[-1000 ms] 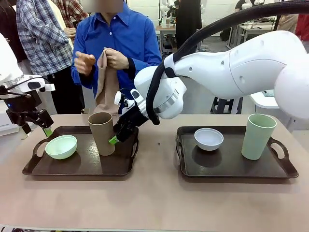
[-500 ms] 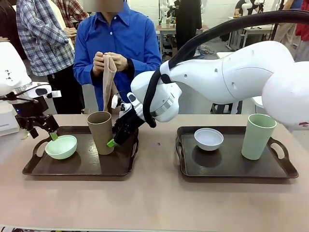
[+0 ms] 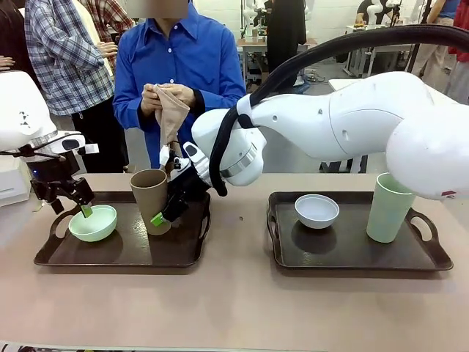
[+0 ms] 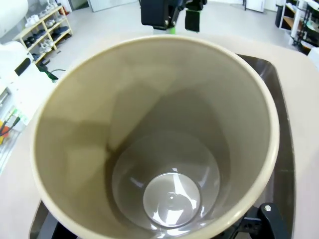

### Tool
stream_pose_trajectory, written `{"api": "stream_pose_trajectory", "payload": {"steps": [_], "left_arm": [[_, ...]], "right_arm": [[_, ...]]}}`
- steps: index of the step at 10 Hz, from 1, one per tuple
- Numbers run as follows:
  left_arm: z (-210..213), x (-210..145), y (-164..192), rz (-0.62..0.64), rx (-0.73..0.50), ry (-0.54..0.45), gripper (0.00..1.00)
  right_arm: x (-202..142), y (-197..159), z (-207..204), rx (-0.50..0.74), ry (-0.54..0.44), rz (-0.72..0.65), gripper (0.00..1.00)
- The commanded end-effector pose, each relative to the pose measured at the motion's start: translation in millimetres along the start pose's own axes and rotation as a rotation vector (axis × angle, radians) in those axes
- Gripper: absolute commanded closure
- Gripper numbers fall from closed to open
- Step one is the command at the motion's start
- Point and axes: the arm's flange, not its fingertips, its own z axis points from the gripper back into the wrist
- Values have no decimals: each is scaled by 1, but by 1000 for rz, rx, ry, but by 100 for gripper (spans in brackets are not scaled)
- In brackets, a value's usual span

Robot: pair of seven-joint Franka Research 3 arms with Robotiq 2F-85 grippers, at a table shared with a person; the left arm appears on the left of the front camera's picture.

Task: Set up a tray with a mat and arrange the tableware.
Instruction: Pick up the Picnic Bowl and Reusable plastic cup from the Handle tray in front of the human's position and hold them in the air.

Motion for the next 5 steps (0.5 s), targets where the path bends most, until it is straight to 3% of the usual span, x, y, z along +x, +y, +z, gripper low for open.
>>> {"api": "stream_pose_trajectory", "payload": {"steps": [1,5], "left_arm": [[-3,11,-4,18,-35,-3,0],[-18,18,-4,77,-14,31,0]], "right_arm": [[7,-11,-7,22,13,-17,0],[4,-13,-9,34,1,-20,0]]}}
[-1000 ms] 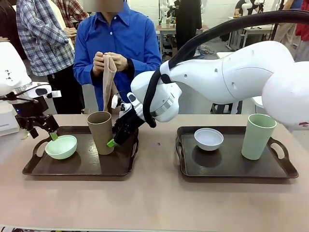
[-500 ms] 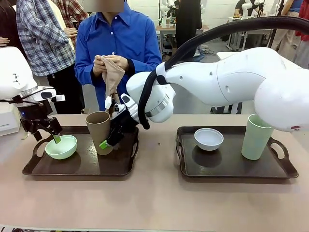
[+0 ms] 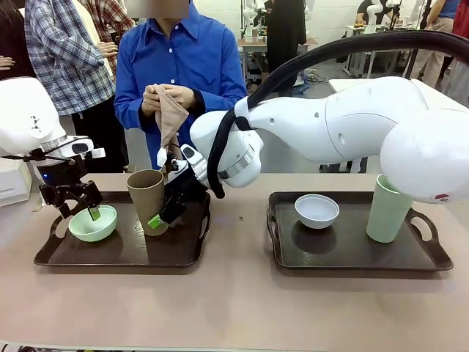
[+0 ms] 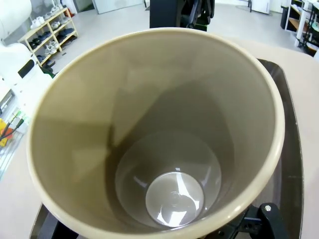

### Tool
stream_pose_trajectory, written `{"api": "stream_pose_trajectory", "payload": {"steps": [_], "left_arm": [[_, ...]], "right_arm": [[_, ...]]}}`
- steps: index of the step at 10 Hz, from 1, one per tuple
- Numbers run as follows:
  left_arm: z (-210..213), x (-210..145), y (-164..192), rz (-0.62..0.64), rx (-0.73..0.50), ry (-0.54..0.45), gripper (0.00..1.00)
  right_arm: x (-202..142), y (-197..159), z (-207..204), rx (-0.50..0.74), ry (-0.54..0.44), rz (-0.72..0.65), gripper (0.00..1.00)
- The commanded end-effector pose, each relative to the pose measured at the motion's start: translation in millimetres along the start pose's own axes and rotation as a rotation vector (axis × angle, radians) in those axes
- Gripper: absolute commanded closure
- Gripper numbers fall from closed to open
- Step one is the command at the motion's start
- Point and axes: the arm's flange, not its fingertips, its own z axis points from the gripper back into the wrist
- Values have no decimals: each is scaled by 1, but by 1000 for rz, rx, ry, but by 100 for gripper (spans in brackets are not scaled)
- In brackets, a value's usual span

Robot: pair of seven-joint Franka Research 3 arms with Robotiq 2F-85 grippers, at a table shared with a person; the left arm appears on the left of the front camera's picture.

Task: Set up a tray with a mat and arrange the tableware.
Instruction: Pick up the Picnic Bowl and Reusable plastic cup from the Handle tray in front of the human's position and hold them in the air.

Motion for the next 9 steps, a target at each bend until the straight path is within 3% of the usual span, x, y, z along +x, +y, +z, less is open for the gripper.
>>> {"api": "stream_pose_trajectory", "payload": {"steps": [1,3,4,5,6,7,9], "left_arm": [[-6,10,3,34,5,13,0],[-14,14,6,50,5,33,0],[-17,17,8,57,11,36,14],[-18,17,7,53,14,40,54],[-19,18,8,51,15,37,68],[-19,16,7,52,12,34,100],[-17,15,9,50,9,28,100]], "right_arm": [[5,-12,-2,16,9,-9,0],[4,-12,-1,20,0,-6,0],[4,-13,0,21,0,-4,0],[3,-12,0,25,1,15,49],[4,-12,2,27,-3,19,60],[4,-10,2,31,-3,25,100],[3,-10,2,31,1,28,100]]}}
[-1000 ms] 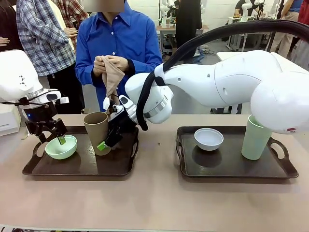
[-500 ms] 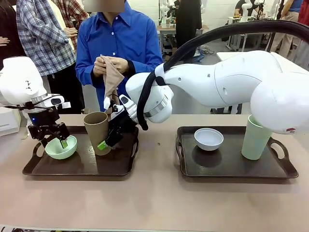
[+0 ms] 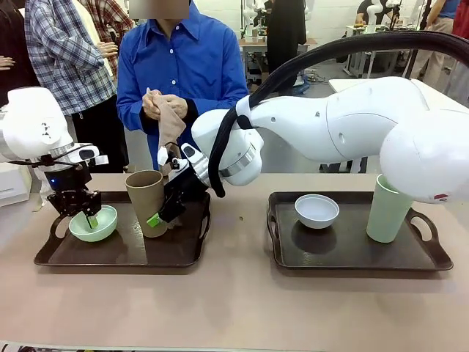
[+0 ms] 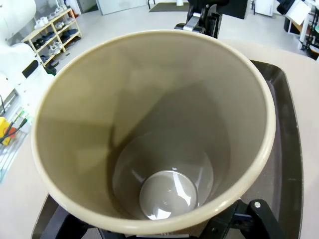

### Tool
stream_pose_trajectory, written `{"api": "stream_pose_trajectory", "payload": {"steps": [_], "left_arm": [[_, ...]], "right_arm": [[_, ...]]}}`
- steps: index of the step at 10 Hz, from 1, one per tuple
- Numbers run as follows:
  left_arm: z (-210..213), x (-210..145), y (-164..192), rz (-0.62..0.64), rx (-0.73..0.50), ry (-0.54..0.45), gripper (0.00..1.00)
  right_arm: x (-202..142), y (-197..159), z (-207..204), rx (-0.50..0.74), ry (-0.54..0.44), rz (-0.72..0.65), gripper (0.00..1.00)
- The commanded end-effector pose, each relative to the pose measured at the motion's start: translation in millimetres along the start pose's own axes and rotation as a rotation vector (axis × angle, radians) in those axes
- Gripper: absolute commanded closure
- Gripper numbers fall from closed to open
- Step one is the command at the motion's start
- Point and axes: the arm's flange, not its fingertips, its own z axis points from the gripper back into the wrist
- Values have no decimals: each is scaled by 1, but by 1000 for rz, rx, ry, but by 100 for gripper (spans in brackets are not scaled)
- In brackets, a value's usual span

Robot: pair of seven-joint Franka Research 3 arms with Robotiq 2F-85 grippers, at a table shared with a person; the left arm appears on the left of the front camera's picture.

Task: Set up a tray with a mat and arrange the tableware.
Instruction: Pick up the Picnic Bowl and Reusable plastic cup from the Handle tray in front of the human's position and hold them in the air.

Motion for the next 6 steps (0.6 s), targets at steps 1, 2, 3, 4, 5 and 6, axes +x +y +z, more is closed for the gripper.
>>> {"api": "stream_pose_trajectory", "payload": {"steps": [1,2,3,4,5,6], "left_arm": [[3,1,1,6,14,-5,88],[2,0,0,6,11,-5,97],[3,0,0,2,9,-5,100],[2,-1,0,2,7,-5,100],[2,-1,0,3,10,-1,100],[2,-2,0,2,13,2,100]], "right_arm": [[2,-8,-1,9,12,23,78],[2,-8,-1,6,16,24,78],[2,-8,-1,-1,21,26,100],[2,-7,-2,-4,27,27,78],[2,-7,-2,-9,30,29,100],[1,-8,-1,-10,31,25,100]]}}
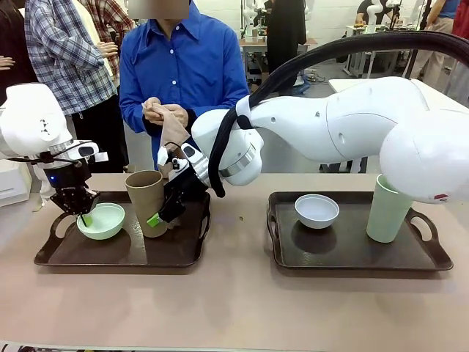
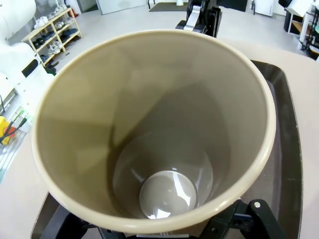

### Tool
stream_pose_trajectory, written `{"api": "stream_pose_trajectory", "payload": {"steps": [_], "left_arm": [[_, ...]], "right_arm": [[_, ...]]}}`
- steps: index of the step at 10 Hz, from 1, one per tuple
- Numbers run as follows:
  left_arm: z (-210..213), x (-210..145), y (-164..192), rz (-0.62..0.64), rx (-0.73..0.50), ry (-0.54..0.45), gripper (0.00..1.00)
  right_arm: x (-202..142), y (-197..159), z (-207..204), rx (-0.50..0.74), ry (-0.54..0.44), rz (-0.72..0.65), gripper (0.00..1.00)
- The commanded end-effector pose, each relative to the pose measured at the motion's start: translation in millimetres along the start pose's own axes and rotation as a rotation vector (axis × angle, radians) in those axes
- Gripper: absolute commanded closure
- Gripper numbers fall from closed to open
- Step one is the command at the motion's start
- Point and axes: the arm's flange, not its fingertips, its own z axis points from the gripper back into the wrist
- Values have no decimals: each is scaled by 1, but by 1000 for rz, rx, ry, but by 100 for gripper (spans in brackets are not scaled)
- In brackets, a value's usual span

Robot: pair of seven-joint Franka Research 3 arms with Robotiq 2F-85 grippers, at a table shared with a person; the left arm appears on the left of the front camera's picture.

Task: Set up a tray with a mat and arrange the tableware.
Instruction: Pick up the Picnic Bowl and Reusable plastic cup from the Handle tray in front of the human's position and hold them in the air.

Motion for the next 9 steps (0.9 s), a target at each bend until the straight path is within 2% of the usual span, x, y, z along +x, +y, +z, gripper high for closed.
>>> {"api": "stream_pose_trajectory", "payload": {"steps": [1,2,5,9], "left_arm": [[-4,-2,1,10,20,19,100],[-3,-3,-4,16,48,19,100],[35,-21,-26,-7,32,28,100],[120,-55,-56,-7,68,-95,100]], "right_arm": [[3,-8,3,-26,32,16,100],[9,-5,13,-46,39,0,79],[47,27,53,-123,35,39,79],[100,66,76,-189,51,103,79]]}}
